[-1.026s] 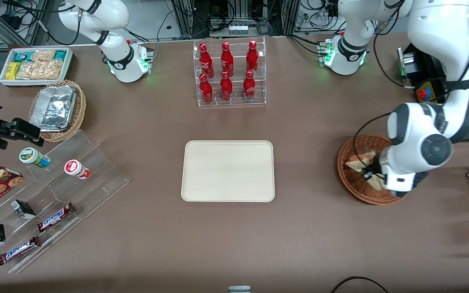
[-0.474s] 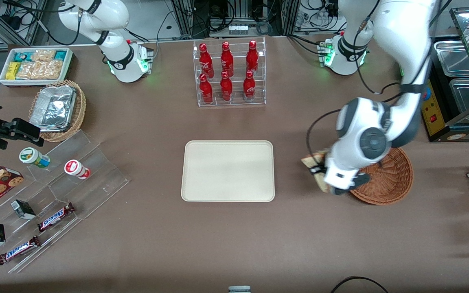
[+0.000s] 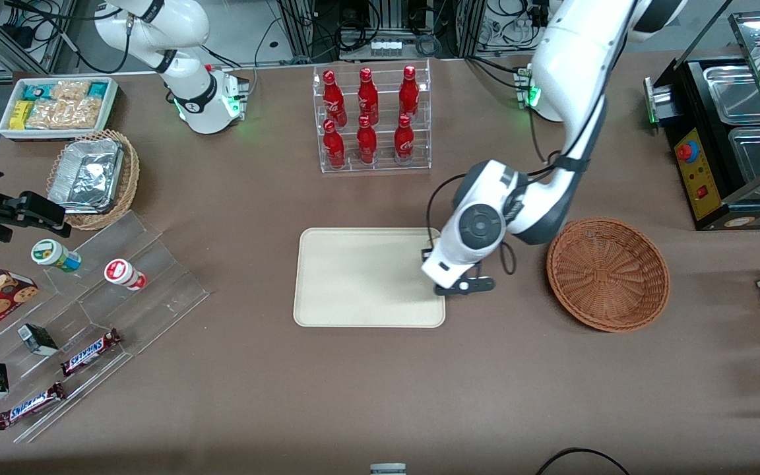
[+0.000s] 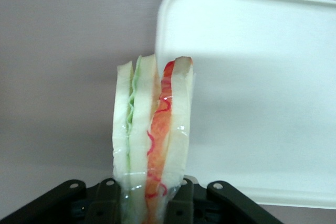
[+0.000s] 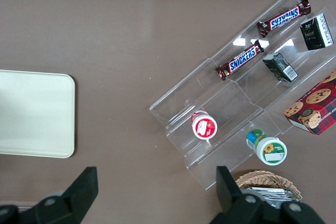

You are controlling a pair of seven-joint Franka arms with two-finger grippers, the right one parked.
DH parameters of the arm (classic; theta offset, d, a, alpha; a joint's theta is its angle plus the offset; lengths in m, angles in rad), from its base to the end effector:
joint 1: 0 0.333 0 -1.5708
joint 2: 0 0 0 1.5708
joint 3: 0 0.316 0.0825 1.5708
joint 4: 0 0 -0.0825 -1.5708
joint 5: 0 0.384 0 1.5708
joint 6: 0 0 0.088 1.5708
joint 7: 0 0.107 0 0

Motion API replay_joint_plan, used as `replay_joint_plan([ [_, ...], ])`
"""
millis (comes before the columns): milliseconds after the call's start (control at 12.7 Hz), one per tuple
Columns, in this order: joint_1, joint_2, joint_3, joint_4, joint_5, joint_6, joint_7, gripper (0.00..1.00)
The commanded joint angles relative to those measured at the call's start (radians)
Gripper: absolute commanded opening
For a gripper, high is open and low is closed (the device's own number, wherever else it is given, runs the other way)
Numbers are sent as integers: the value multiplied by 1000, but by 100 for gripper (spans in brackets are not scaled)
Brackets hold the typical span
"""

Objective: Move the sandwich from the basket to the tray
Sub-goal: 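Lift the sandwich and carry it over the cream tray, then lower the sandwich onto the tray and open the left gripper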

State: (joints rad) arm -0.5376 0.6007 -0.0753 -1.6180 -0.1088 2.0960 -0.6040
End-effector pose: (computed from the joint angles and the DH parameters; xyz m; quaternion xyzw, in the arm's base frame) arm 0.5544 -0.3889 0.2655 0.9954 0.0309 -0.0881 0.0202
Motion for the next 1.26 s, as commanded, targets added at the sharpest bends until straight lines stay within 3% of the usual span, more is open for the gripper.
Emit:
replay_joint_plan([
  [0, -79, 75, 17, 44, 0, 71, 26, 22],
  [237, -84, 109, 17, 56, -8, 102, 26, 24],
  [632, -84, 157, 20, 104, 6, 94, 24, 40],
  [789, -84, 156, 19, 104, 49, 93, 20, 45],
  [947, -84, 151, 19, 108, 60, 91, 24, 40],
  [1184, -85, 152, 19, 109, 86, 91, 23, 41],
])
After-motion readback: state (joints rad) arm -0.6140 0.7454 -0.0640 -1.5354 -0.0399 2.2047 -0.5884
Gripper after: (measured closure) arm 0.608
